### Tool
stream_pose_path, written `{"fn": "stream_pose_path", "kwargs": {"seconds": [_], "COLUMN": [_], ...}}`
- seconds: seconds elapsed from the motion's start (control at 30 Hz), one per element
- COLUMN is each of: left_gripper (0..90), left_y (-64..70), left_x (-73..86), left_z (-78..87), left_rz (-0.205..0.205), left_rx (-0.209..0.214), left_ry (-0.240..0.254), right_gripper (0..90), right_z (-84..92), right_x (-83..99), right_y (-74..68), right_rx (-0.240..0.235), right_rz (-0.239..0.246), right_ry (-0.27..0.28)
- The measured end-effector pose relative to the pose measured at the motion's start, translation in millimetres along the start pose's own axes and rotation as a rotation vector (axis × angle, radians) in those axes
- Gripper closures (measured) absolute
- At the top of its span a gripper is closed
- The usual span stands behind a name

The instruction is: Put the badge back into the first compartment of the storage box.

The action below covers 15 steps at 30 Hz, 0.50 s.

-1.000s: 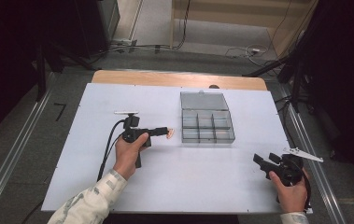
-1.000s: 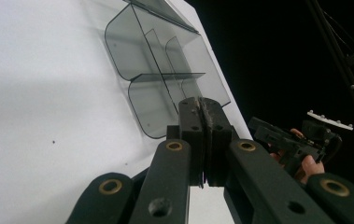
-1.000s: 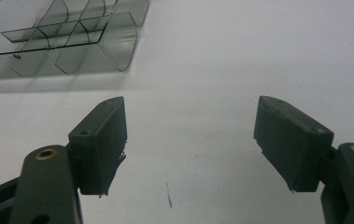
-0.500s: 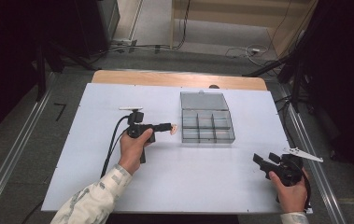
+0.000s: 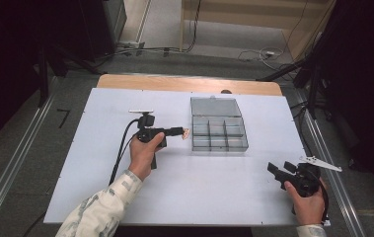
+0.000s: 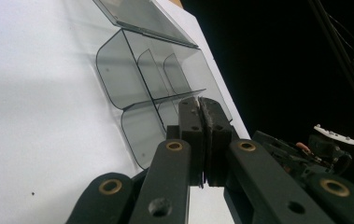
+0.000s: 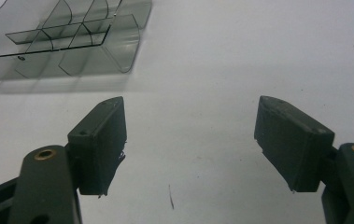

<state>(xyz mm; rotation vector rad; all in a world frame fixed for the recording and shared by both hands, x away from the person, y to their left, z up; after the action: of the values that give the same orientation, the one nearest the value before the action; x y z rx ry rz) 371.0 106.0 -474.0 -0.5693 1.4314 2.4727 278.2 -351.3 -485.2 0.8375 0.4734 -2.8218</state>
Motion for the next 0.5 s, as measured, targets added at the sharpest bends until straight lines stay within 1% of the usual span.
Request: {"fn": "stream_pose_path", "kwargs": {"seconds": [0.37, 0.5], "left_gripper": [89.9, 89.9], "left_y": [2.1, 1.2], "left_x": [-8.3, -12.1], "left_z": [-9.5, -15.2], "left_rz": [-0.012, -0.008], "left_rx": [-0.009, -0.014], "left_ry": [-0.01, -0.012], "right_gripper": [23.7, 23.7], "right_z": [0.5, 1.1], "right_x": [0.0, -0.1], "right_y": [0.7, 0.9], "right_rx": [-0.004, -0.005], "right_rz": [-0.001, -0.004], "right_ry": [0.004, 0.006]}}
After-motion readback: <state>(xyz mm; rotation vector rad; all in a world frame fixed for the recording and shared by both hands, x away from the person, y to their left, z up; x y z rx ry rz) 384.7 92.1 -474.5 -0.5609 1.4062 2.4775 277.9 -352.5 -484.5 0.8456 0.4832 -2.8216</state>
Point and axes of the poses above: each handheld gripper's, and its own axes: z roughly backward along the jaws, x roughly out of its underside, y roughly to its right, the point moved 1 cm from there along -z, roughly forward along the jaws, and after that the axes turned 14 degrees about -y, right-handed, at the moved point
